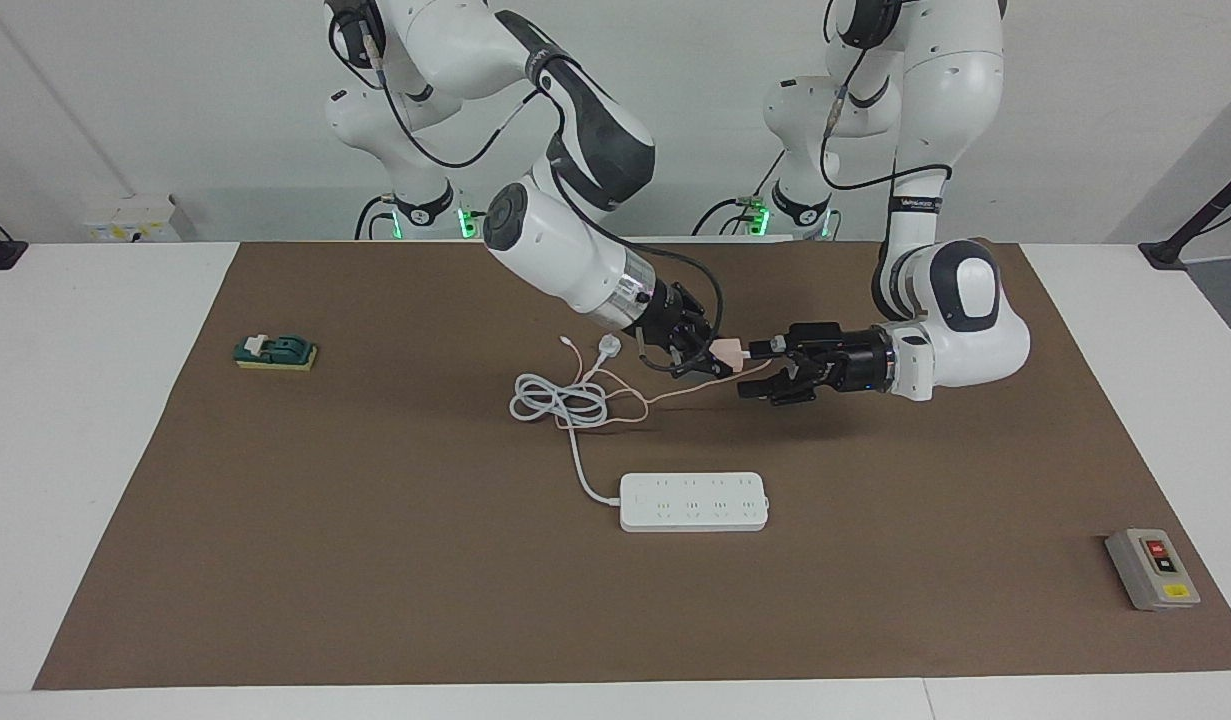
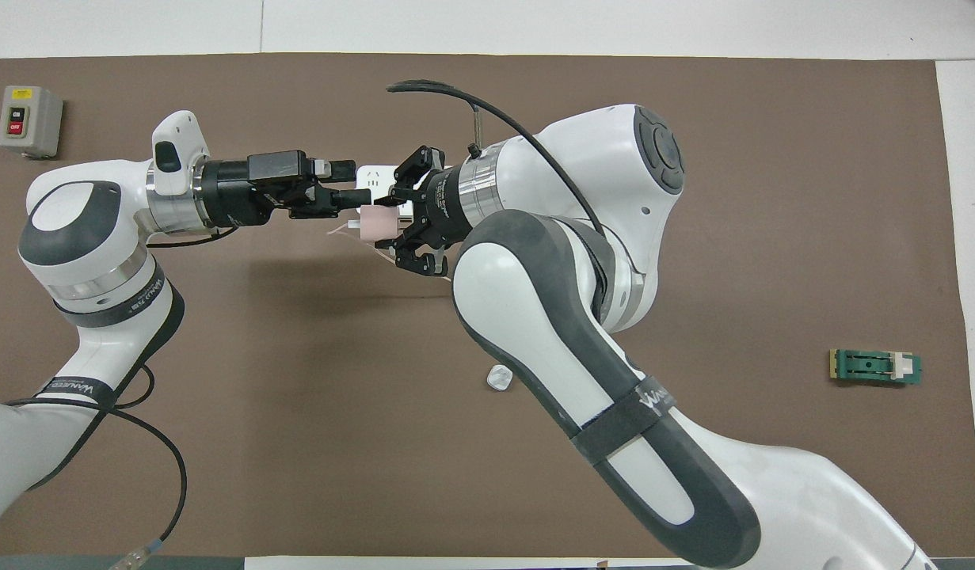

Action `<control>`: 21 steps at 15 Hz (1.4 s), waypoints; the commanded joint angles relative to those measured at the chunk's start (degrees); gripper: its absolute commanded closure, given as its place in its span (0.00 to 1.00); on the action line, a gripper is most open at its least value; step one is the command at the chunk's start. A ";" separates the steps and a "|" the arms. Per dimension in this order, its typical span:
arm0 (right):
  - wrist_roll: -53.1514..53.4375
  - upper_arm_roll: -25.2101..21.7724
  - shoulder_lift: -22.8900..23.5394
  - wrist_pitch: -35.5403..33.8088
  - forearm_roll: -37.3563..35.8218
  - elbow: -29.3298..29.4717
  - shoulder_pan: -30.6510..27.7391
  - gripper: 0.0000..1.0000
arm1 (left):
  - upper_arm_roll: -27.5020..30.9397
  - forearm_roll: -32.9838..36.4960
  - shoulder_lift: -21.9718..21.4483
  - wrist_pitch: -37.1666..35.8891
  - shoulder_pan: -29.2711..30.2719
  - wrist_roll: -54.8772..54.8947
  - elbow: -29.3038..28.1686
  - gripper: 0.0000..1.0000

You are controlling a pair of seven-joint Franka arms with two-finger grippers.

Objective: Plug charger into power strip
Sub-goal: 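Hold the plug up with the right gripper while the left gripper reaches it, then close the left gripper on the pink plug beside the right gripper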

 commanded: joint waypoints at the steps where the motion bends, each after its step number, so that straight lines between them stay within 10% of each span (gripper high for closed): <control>1: -1.76 0.10 0.59 -0.34 1.50 0.94 -0.42 1.00 | 0.80 -0.75 -1.65 -1.09 -0.48 4.29 -3.76 0.00; 18: -1.76 0.10 0.59 -0.16 2.30 1.02 -0.51 1.00 | 0.89 -0.48 -5.17 -0.65 -1.89 5.36 -8.16 0.00; 21: -1.76 0.02 0.59 -0.08 2.38 1.02 -0.51 1.00 | 0.89 -0.48 -5.17 0.84 -2.67 5.80 -8.34 0.19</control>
